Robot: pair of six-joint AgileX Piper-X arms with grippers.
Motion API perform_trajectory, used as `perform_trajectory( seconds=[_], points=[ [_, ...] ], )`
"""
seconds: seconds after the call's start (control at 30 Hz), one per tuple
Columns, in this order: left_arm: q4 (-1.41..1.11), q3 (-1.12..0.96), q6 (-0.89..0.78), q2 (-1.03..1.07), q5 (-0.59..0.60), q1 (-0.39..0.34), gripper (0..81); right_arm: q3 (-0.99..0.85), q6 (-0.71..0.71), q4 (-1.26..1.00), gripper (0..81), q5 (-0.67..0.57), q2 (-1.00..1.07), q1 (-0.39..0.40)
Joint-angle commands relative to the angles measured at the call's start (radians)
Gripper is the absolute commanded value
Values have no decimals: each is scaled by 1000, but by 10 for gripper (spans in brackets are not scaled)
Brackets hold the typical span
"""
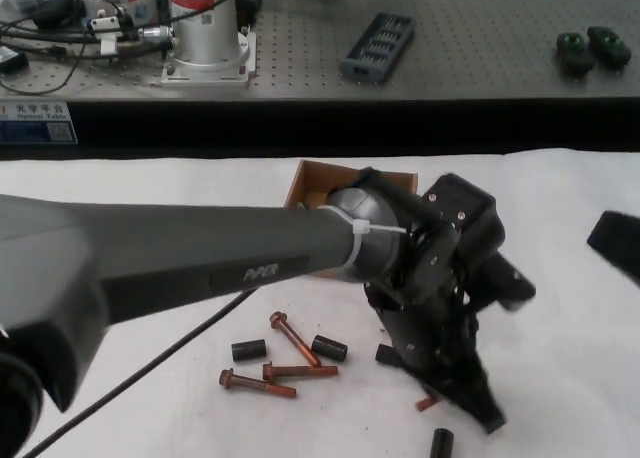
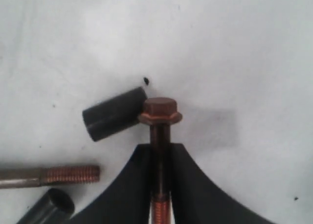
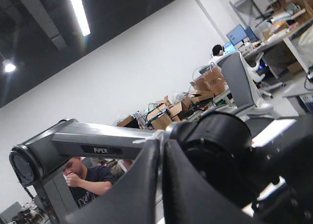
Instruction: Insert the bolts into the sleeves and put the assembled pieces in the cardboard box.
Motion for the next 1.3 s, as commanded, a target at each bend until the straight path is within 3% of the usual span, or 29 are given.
perform_trajectory(
  seconds=[0.0,0.23,0.4,0.47,0.6,0.67,0.77,0.9,1.07,1.27],
  points=[
    [-58,-15,-117,-82,39,37,29,-13,82,102,43,41,3,-13],
    [-205,65,-259,-247,141,187,29,-105,-8,236,43,-107,2,-124],
    [-378,336,-338,-477,175,304,29,-266,-256,596,43,-127,8,-180],
    [-447,441,-365,-592,175,332,29,-341,-460,848,43,-58,10,-181],
    [-643,625,-480,-842,171,366,29,-499,-822,1462,43,249,19,-175],
    [-708,687,-523,-929,163,378,29,-561,-976,1624,43,345,33,-168],
    [-727,753,-545,-1024,162,386,29,-635,-1124,1768,43,428,70,-134],
    [-722,812,-585,-1082,177,385,29,-689,-1262,1898,43,586,156,-34],
    [-909,935,-712,-1106,190,385,29,-701,-1282,1922,43,639,319,122],
    [-1320,1126,-1030,-1108,131,385,29,-726,-1280,1929,43,687,460,241]
  ],
)
